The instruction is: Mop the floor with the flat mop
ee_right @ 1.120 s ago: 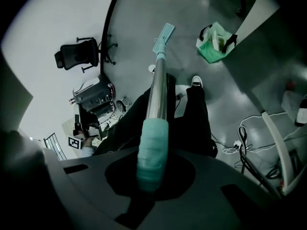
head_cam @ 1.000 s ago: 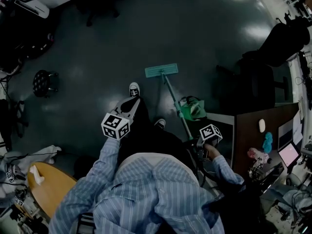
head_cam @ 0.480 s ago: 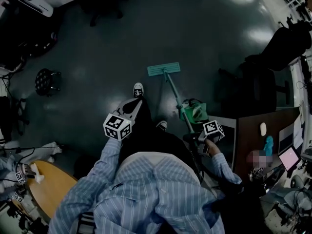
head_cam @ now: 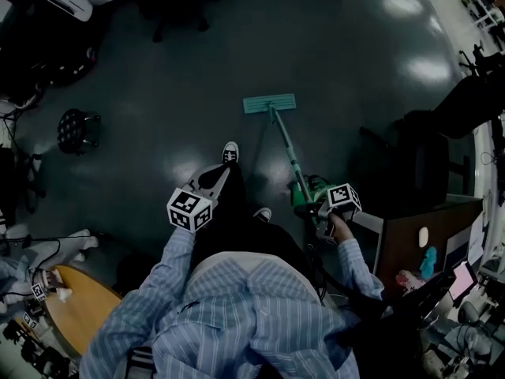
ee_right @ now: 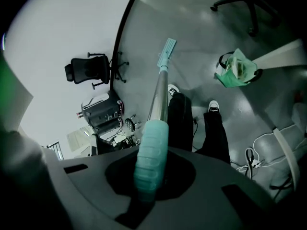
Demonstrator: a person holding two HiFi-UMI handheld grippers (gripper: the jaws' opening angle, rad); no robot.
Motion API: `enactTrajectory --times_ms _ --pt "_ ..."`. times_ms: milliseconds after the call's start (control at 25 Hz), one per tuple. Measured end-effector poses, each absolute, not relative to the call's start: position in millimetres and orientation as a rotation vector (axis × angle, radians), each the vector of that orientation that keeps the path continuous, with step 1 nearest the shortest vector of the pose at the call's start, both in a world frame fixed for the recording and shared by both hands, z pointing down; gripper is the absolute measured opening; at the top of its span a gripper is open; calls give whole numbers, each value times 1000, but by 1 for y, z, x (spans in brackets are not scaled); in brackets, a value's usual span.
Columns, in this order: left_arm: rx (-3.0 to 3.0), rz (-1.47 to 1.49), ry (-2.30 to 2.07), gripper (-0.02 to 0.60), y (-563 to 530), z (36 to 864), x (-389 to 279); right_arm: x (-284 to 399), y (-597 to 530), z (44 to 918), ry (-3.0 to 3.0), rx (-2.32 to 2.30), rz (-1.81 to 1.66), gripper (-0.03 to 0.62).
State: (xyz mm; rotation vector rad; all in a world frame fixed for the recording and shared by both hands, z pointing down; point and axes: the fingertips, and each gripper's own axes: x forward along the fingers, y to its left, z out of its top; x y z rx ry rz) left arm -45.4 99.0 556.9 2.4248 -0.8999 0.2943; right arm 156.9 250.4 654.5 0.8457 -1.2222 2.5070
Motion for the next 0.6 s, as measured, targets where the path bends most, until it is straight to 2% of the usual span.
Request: enactTrajectory --times_ms 600 --pt "2364 274 -952 9 -104 571 -73 137 -43 686 -1246 800 2341 14"
